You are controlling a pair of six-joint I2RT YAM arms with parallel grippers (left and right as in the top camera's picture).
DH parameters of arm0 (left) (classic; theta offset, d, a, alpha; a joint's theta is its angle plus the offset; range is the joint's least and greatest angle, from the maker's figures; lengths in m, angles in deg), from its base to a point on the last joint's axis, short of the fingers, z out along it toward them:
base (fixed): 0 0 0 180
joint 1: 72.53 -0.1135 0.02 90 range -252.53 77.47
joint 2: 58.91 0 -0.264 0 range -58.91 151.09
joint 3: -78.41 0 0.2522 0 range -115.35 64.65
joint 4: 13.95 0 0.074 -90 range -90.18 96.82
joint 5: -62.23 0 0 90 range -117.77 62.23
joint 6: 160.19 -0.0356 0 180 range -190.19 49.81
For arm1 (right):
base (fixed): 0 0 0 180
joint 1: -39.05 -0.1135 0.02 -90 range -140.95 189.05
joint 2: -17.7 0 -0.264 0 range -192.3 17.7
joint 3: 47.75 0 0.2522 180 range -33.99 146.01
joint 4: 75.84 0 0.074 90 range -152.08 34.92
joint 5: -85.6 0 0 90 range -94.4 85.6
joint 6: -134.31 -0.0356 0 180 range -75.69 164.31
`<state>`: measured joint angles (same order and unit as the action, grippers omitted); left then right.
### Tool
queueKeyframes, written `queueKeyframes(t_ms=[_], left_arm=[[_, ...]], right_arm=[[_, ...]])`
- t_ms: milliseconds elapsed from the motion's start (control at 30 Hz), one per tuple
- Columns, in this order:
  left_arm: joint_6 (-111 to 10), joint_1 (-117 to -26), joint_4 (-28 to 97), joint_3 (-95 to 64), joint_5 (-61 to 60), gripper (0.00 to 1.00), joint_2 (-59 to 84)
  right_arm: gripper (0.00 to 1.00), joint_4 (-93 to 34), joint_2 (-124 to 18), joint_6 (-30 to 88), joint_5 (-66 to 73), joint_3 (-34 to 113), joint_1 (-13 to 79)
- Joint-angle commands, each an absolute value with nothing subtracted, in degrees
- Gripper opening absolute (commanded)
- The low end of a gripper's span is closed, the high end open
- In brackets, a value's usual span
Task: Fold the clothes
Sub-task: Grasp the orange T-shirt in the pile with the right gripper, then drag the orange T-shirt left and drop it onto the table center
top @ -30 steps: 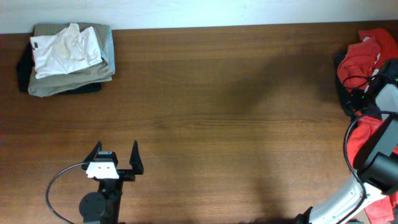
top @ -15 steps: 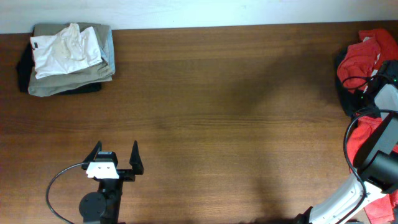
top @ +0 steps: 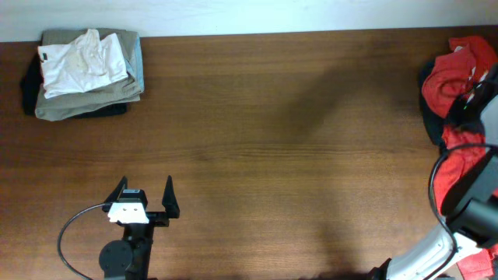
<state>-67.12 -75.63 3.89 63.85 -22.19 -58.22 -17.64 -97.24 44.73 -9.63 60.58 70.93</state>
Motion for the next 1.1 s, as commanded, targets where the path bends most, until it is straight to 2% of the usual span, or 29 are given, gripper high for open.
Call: queueKeyframes(t_ms=[0,100,233,367,600,633,667,767,867,900,933,967,1067], left_arm=[[-67.16,-75.41,4.00,64.13,-22.21,0.99,-58.57],[-67.19,-75.41,4.00,64.11,-22.21,0.99,-58.55],[-67.19,-75.41,4.00,64.13,-22.21,0.99,-58.57],[-67.16,-75.41,4.00,64.13,-22.21,0.99,-58.57],[-67.16,-75.41,4.00,64.13,-22.21,0.99,-58.55],[-67.19,-75.41,4.00,64.13,-22.21,0.99,-58.55],[-67.19,-75.41,4.00,64.13,-22.21,0.99,-58.57],[-67.19,-75.41,4.00,64.13,-22.21,0.99,-58.57],[-67.16,-75.41,4.00,64.13,-22.21,0.99,-58.57],[-67.19,-75.41,4.00,64.13,-22.21,0.99,-58.55],[-67.19,-75.41,4.00,64.13,-22.21,0.99,-58.55],[-67.16,-75.41,4.00,64.13,-22.21,0.99,-58.57],[-67.19,-75.41,4.00,64.13,-22.21,0.99,-58.57]], right_arm=[[0.04,-16.37,-88.98,40.97,5.82,67.66,66.08],[0.04,-16.63,-86.24,35.71,9.52,70.65,58.49],[0.04,-20.70,-86.66,29.43,12.36,71.57,40.98],[0.04,-32.89,-92.67,21.35,12.34,71.57,18.45],[0.04,-45.90,-107.18,13.39,12.99,71.57,-7.89],[0.17,-45.92,-108.12,14.02,12.95,71.57,-9.79],[0.25,-45.57,-108.52,15.14,12.51,71.57,-11.21],[0.31,-43.14,-107.60,20.23,11.00,72.53,-11.08],[0.32,-31.65,-105.02,22.09,3.26,77.47,-7.32],[0.47,-27.21,-104.39,24.10,1.65,79.98,-5.68],[0.75,-22.58,-103.82,26.02,0.79,82.69,-3.95],[0.99,-15.10,-103.34,28.10,0.86,87.18,-0.96],[0.99,-2.75,-102.86,28.01,0.93,93.67,5.40]])
